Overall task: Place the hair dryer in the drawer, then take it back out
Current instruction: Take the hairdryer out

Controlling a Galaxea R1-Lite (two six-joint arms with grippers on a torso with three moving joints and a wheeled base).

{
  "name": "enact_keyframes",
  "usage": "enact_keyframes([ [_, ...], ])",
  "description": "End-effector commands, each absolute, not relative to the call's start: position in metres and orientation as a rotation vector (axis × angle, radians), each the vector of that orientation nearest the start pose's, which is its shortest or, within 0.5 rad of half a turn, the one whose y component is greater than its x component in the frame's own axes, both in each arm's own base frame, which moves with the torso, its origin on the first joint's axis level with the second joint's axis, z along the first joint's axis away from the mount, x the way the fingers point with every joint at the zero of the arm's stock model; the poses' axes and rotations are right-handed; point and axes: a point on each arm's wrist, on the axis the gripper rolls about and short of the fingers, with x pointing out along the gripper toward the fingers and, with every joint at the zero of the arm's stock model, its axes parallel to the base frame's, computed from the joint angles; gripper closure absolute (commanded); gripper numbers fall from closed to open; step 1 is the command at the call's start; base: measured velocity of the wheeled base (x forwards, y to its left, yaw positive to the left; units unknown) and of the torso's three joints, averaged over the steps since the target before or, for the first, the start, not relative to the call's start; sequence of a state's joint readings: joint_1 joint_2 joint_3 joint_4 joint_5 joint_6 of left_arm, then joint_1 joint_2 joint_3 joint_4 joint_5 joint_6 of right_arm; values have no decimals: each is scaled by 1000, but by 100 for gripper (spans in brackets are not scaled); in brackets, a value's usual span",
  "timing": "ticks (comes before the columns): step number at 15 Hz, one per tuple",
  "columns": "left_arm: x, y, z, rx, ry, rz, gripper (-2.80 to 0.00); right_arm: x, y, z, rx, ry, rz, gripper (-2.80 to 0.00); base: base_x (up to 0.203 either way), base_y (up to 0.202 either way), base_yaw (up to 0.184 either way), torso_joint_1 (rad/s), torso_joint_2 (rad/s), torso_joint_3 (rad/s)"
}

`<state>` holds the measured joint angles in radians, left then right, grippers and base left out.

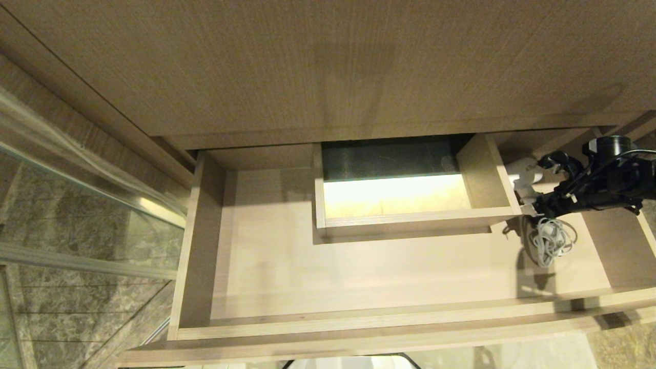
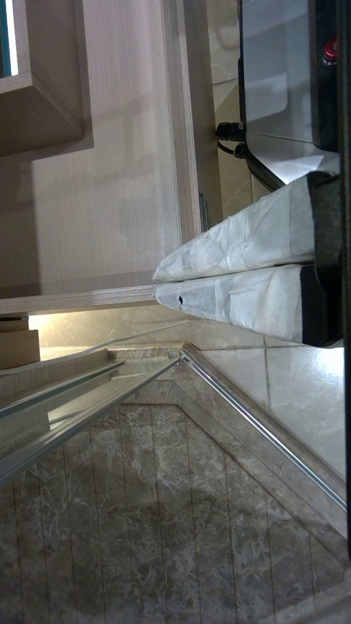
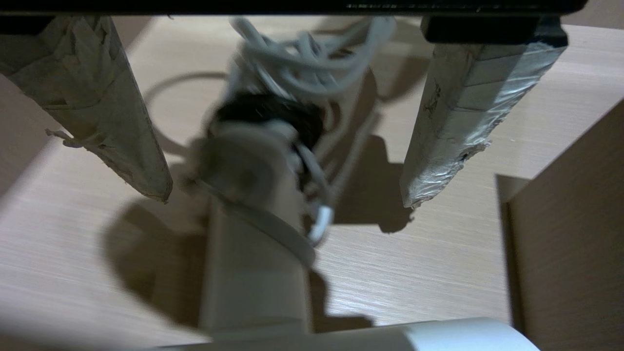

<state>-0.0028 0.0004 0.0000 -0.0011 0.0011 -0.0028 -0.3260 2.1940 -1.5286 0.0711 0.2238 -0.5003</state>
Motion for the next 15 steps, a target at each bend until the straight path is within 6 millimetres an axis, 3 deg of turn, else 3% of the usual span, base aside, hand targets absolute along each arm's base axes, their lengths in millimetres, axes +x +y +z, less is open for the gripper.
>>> enact_keyframes([
  [1, -23, 0, 76, -3, -2, -2, 0, 425, -137, 111, -271, 722, 101, -280, 0, 0, 0, 0, 0, 0],
  [6, -23, 0, 75, -3, 0, -2, 0, 441, -142, 101, -269, 685, 124, -280, 0, 0, 0, 0, 0, 0],
  [7, -23, 0, 75, -2, 0, -2, 0, 443, -142, 100, -272, 678, 122, 0, 0, 0, 0, 0, 0, 0],
  [11, -23, 0, 76, -3, -2, -2, 0, 440, -140, 110, -280, 664, 120, 0, 0, 0, 0, 0, 0, 0],
  [15, -23, 0, 75, -3, 0, -2, 0, 421, -134, 149, -303, 607, 105, 0, 0, 0, 0, 0, 0, 0],
])
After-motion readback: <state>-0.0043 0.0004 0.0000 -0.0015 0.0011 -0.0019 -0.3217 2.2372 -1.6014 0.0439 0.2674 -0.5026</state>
